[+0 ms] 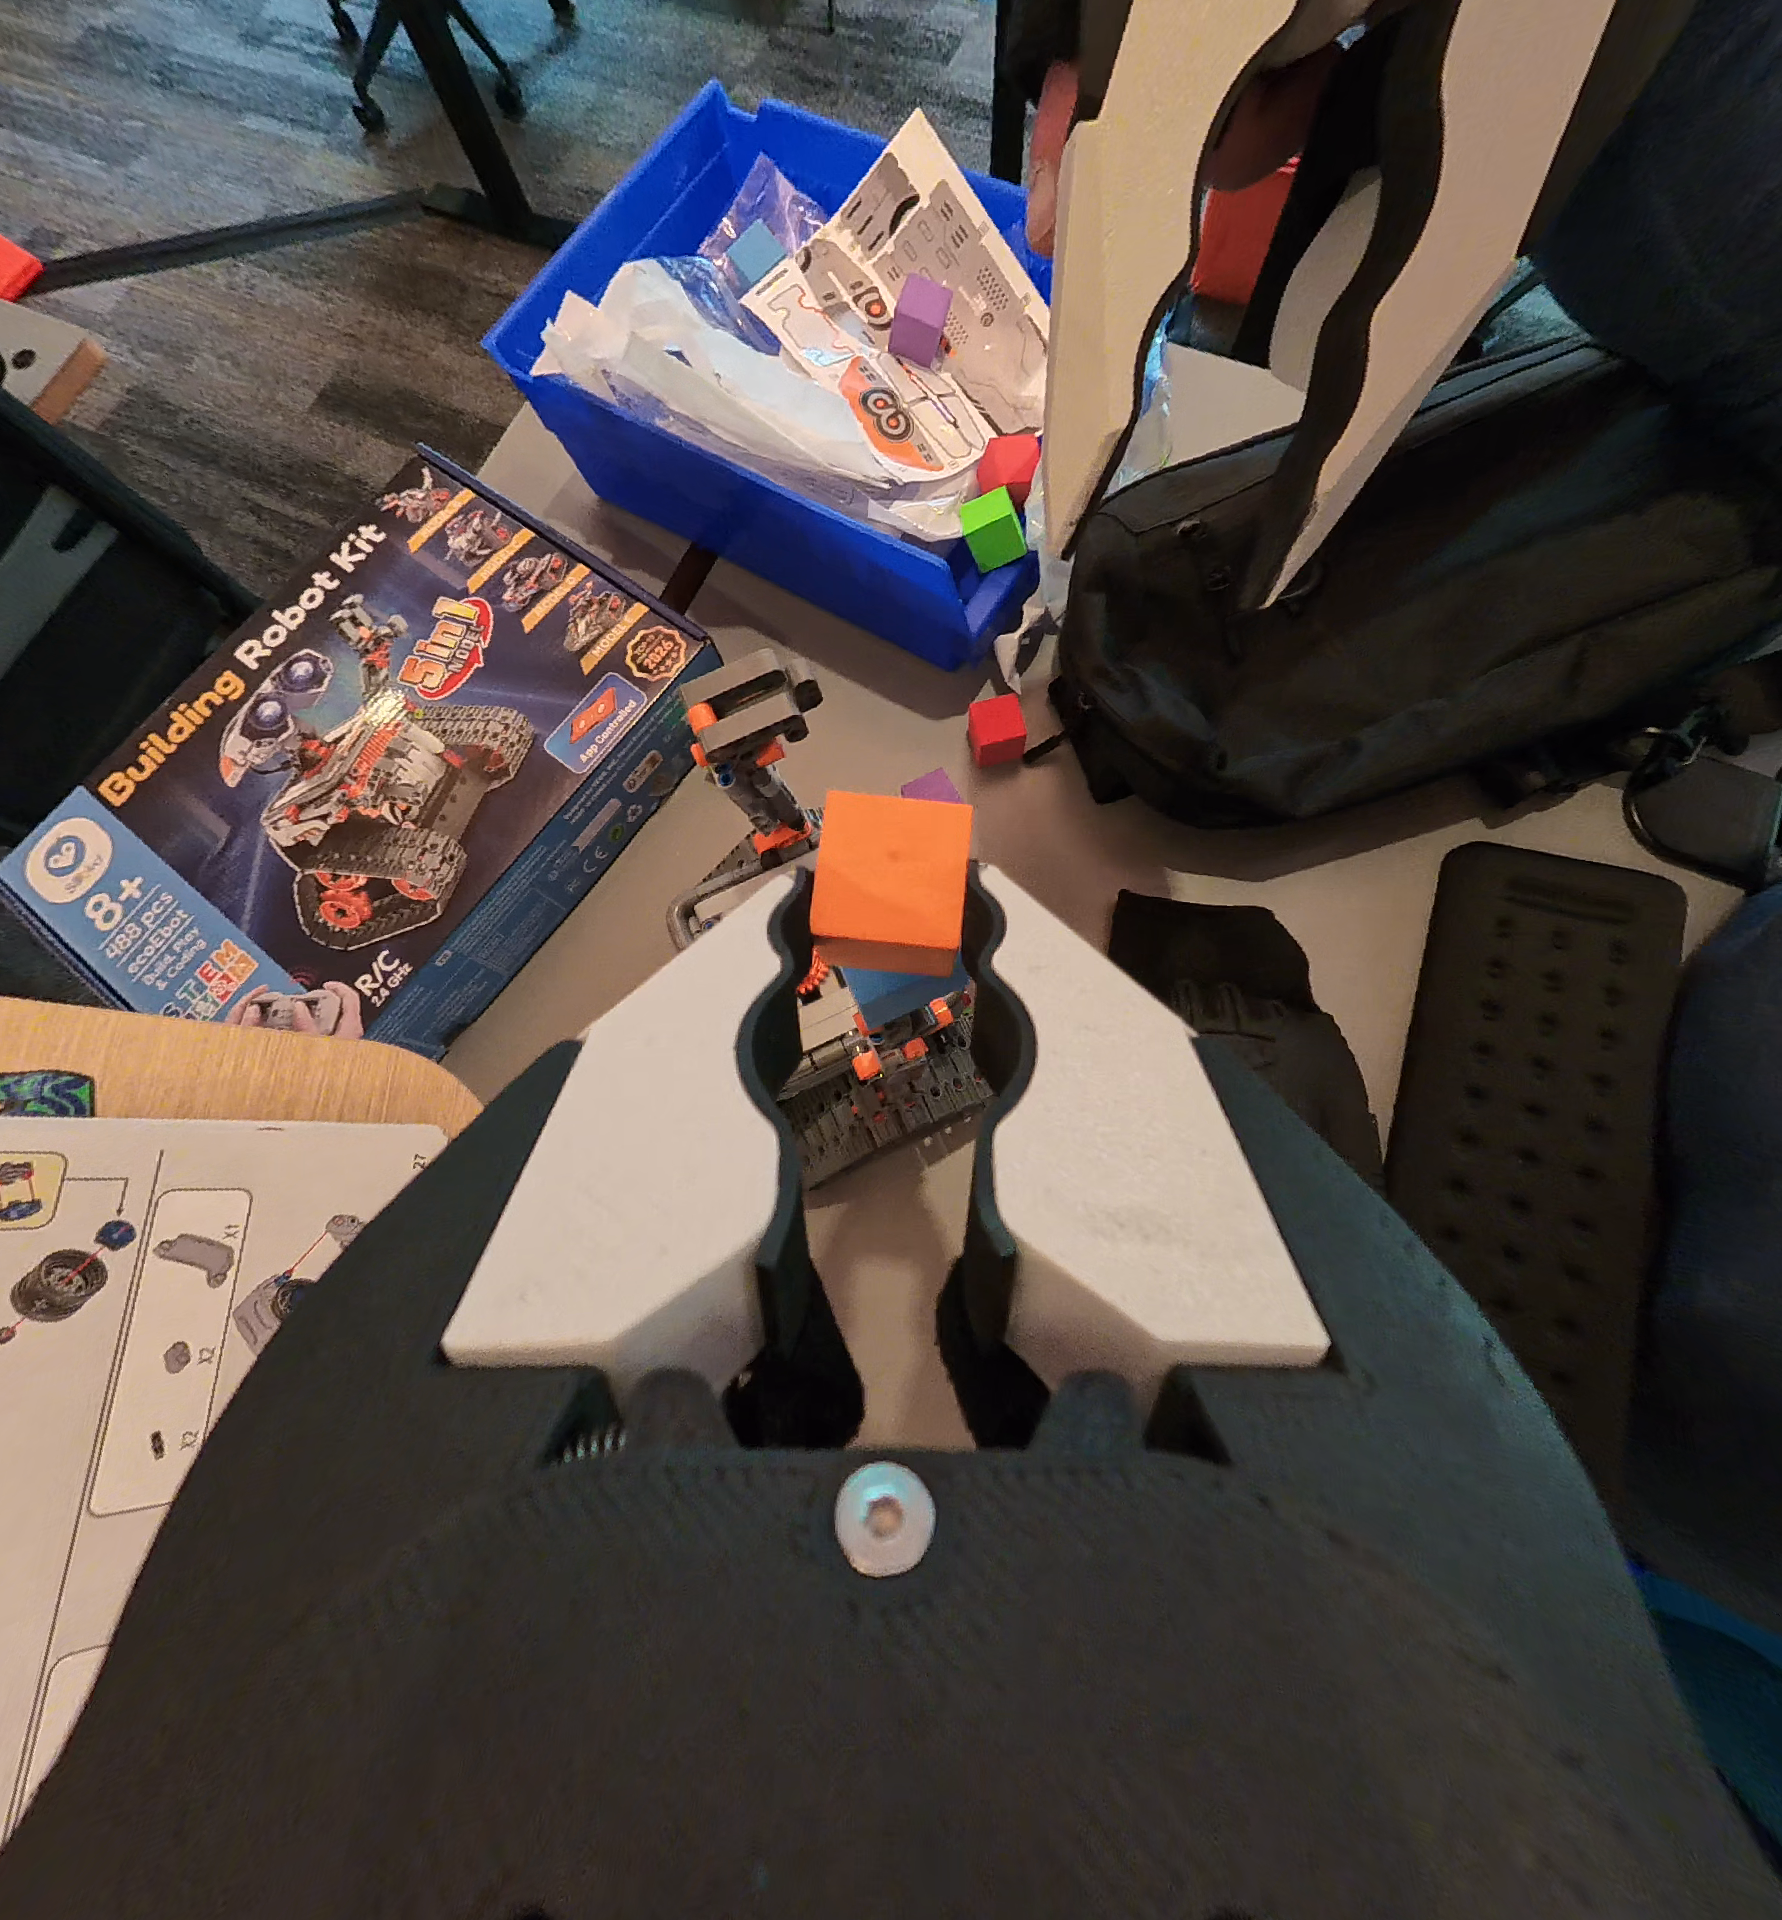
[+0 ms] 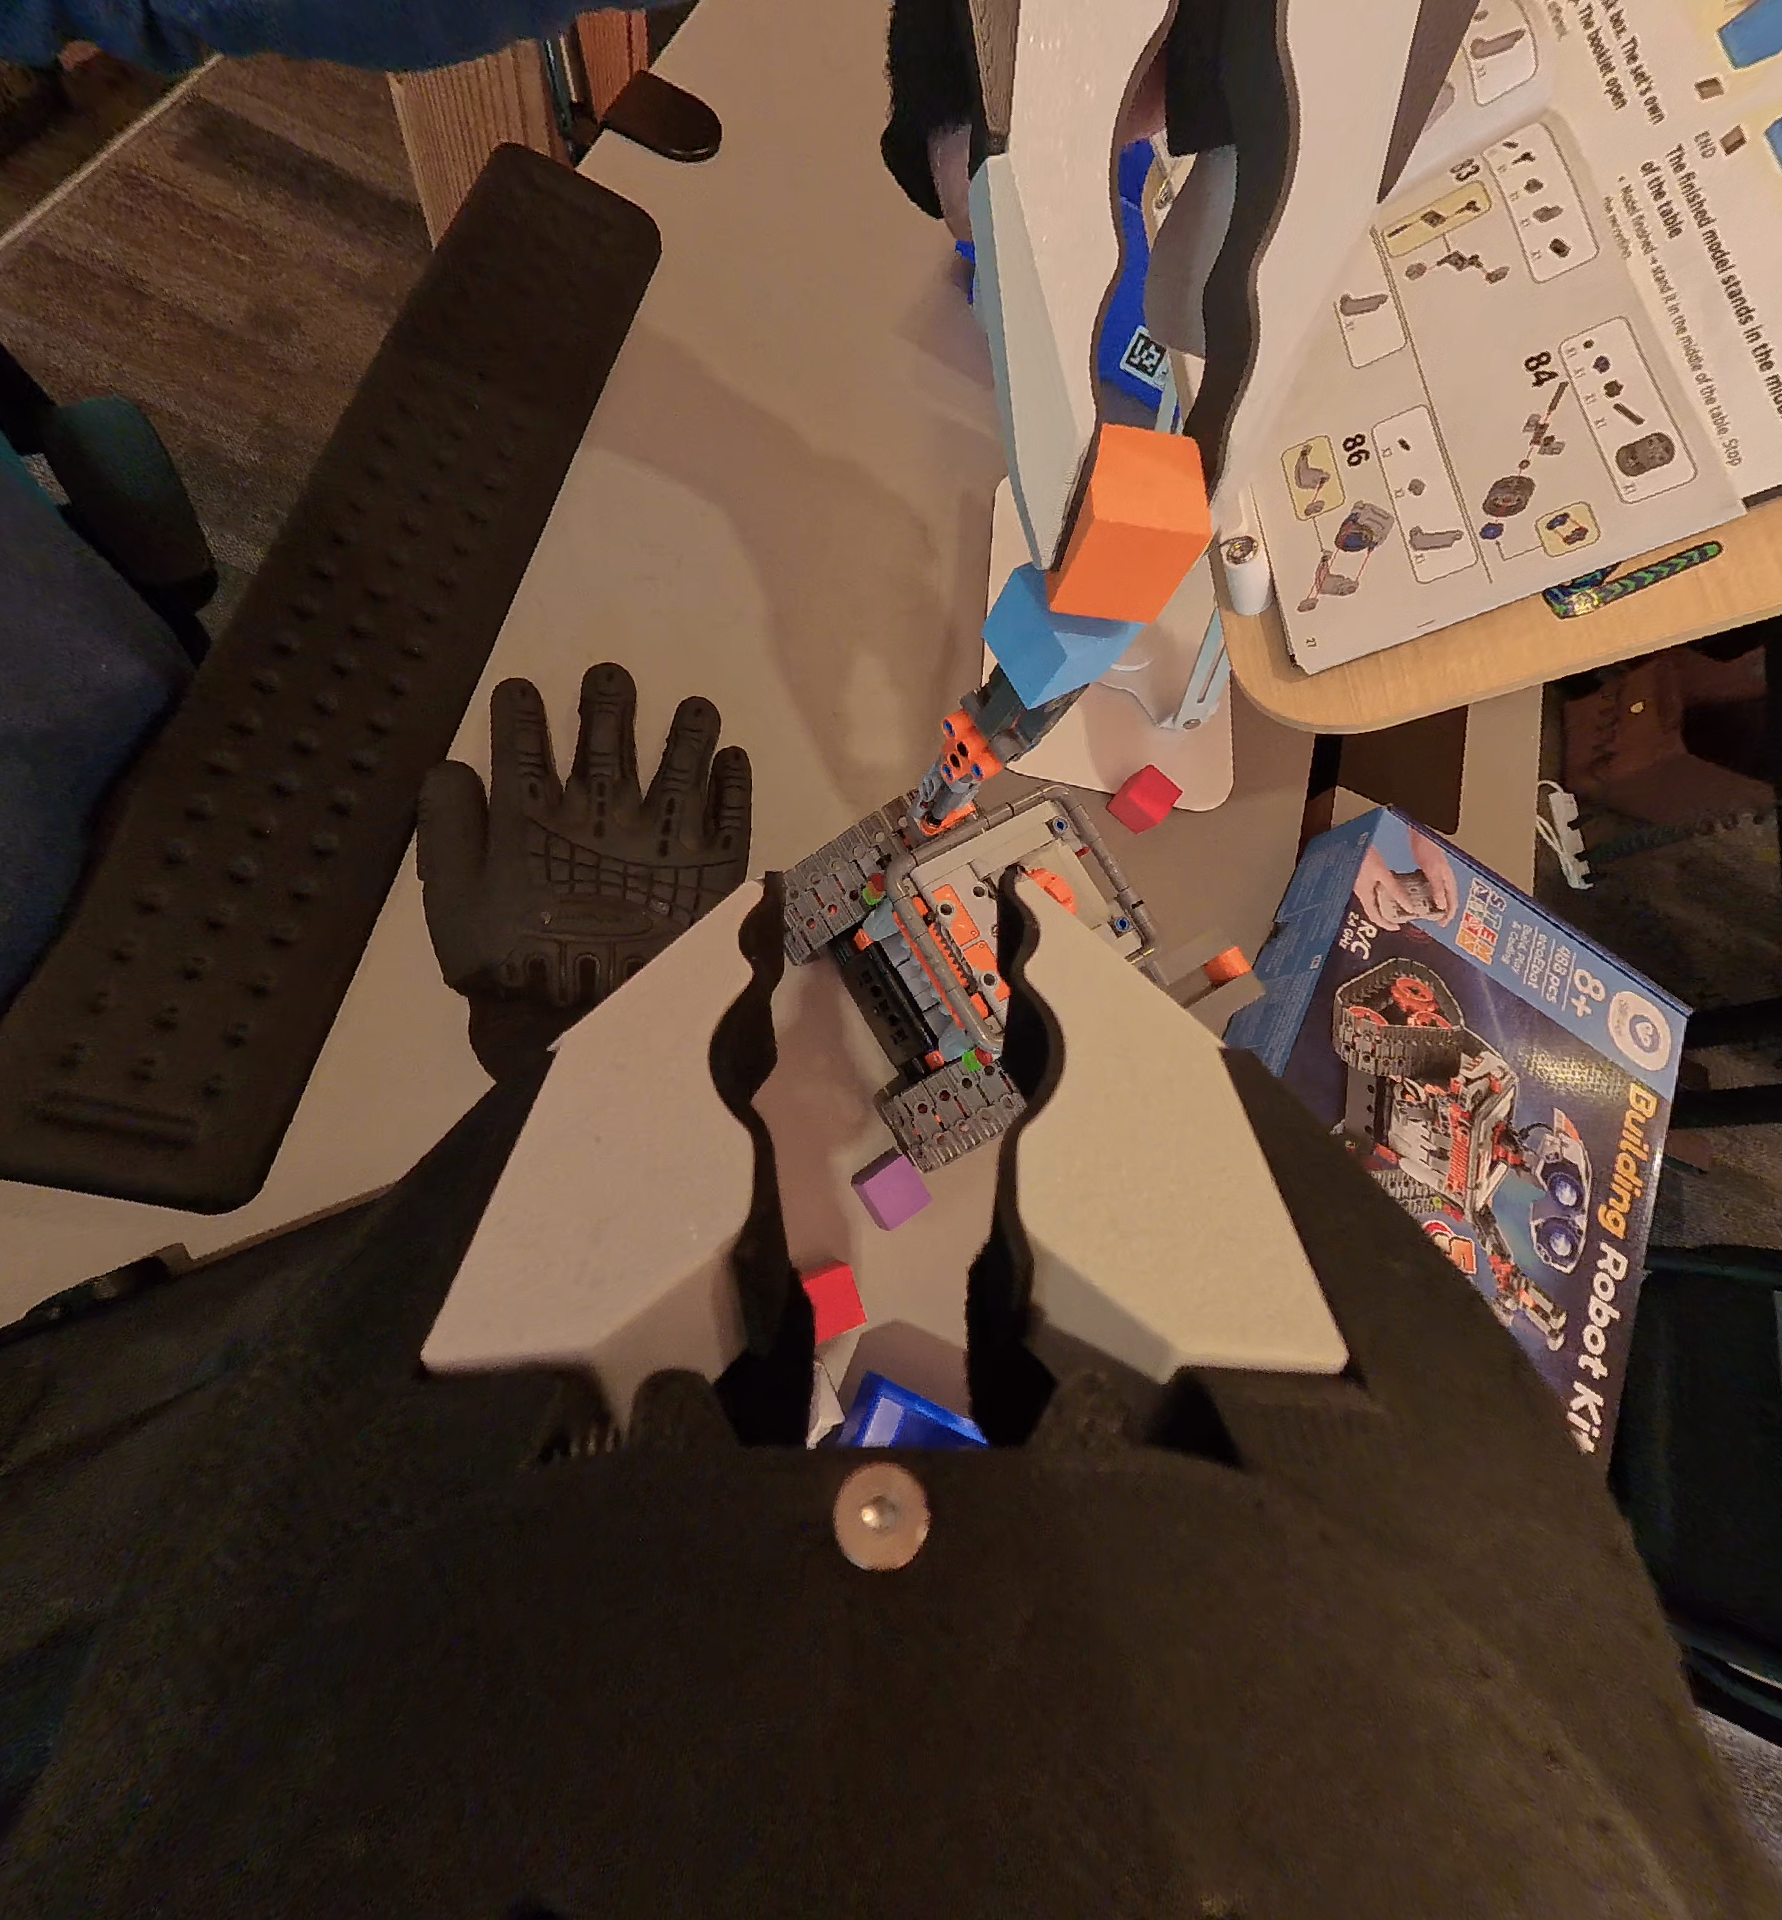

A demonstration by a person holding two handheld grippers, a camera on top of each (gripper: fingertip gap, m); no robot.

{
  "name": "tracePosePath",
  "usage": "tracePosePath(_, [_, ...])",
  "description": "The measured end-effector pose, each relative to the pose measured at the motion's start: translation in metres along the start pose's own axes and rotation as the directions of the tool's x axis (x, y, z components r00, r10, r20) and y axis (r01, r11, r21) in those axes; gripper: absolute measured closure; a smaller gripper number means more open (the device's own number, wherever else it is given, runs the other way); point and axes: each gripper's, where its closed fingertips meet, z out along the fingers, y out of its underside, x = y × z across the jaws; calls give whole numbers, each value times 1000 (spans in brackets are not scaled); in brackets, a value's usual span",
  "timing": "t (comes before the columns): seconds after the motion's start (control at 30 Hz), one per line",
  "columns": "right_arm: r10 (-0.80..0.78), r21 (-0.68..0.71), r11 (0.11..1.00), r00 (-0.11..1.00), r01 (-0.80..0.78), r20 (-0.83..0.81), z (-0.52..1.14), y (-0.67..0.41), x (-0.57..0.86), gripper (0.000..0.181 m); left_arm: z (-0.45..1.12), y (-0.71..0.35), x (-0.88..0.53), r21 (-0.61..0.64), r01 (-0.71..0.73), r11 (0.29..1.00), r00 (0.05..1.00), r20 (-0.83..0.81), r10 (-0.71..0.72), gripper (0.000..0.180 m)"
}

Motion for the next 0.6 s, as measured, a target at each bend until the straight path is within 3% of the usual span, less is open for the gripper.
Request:
tracePosePath(0.27, [8,4,1000,1000,-8,11,4,1,-1,141,5,7,3,-38,-1,999,999,-38,-1,153])
tracePosePath(0.37, [10,7,1000,1000,-10,9,3,1,-1,141,4,7,-1,-31,10,999,1000,-18,-11,139])
tracePosePath(0.5, [14,7,1000,1000,-14,0,-1,2,0,141,0,5,2,14,19,1000,1000,-25,-19,137])
tracePosePath(0.6, [19,14,1000,1000,-19,6,-1,1,0,142,2,10,1,2,8,1000,1000,-13,-8,147])
